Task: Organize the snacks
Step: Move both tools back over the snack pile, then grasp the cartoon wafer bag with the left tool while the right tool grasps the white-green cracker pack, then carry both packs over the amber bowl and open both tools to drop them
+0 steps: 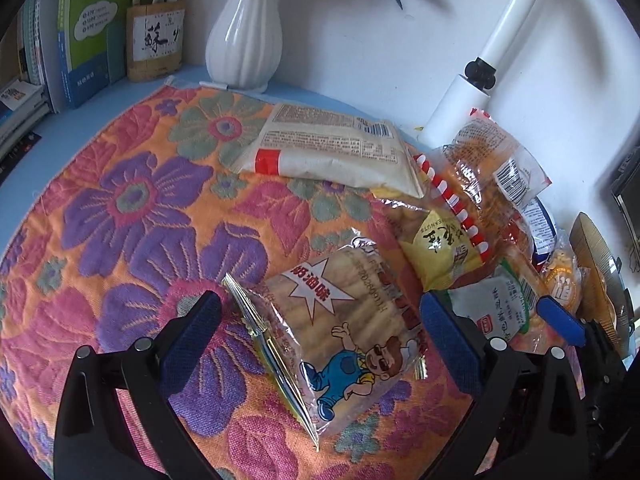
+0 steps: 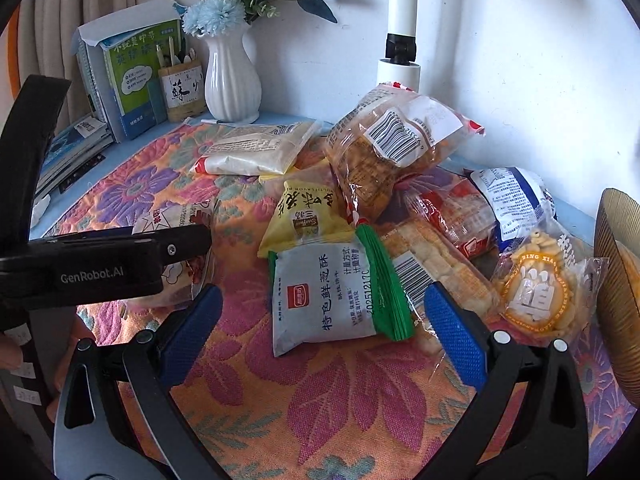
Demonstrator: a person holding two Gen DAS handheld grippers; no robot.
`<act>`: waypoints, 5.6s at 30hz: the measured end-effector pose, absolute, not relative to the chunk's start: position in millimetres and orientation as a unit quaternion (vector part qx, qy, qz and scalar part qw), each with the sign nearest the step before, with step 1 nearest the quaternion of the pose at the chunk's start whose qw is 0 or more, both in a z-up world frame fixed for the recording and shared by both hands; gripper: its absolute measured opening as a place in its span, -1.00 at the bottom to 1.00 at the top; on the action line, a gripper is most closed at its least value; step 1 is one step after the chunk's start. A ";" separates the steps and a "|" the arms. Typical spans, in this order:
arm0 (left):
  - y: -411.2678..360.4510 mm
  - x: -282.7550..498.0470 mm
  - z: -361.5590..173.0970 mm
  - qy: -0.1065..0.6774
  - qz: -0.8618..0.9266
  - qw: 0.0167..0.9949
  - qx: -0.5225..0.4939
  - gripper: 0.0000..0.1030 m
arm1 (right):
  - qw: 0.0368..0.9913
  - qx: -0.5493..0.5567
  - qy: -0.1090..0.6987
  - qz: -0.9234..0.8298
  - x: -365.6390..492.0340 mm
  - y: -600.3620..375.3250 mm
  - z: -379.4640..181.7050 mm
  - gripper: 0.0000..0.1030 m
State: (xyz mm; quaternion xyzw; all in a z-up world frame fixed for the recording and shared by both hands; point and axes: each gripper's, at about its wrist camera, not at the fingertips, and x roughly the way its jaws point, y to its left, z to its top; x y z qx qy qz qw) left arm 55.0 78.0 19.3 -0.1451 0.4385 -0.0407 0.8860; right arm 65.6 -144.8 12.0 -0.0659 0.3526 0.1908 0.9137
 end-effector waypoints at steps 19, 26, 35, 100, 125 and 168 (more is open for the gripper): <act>82.0 49.6 13.8 0.417 -0.049 0.892 -0.166 0.91 | 0.916 -0.062 0.348 0.189 64.8 -146.2 12.3 0.94; 82.2 49.5 13.6 0.417 -0.050 0.892 -0.166 0.91 | 0.916 -0.070 0.349 0.187 65.2 -143.3 10.9 0.94; 81.9 49.3 13.4 0.417 -0.050 0.892 -0.166 0.91 | 0.916 -0.070 0.349 0.187 66.5 -142.6 9.8 0.94; 80.1 36.3 22.1 0.376 -0.056 0.911 -0.159 0.11 | 0.918 0.038 0.318 0.233 61.1 -181.9 21.7 -0.20; 65.9 18.6 52.0 0.315 -0.087 0.933 -0.151 0.11 | 0.944 0.152 0.218 0.197 45.4 -258.3 76.9 -0.20; -280.7 131.1 129.1 0.368 -0.302 0.879 0.033 0.90 | 0.944 0.248 0.215 -0.043 35.3 -495.3 102.0 0.94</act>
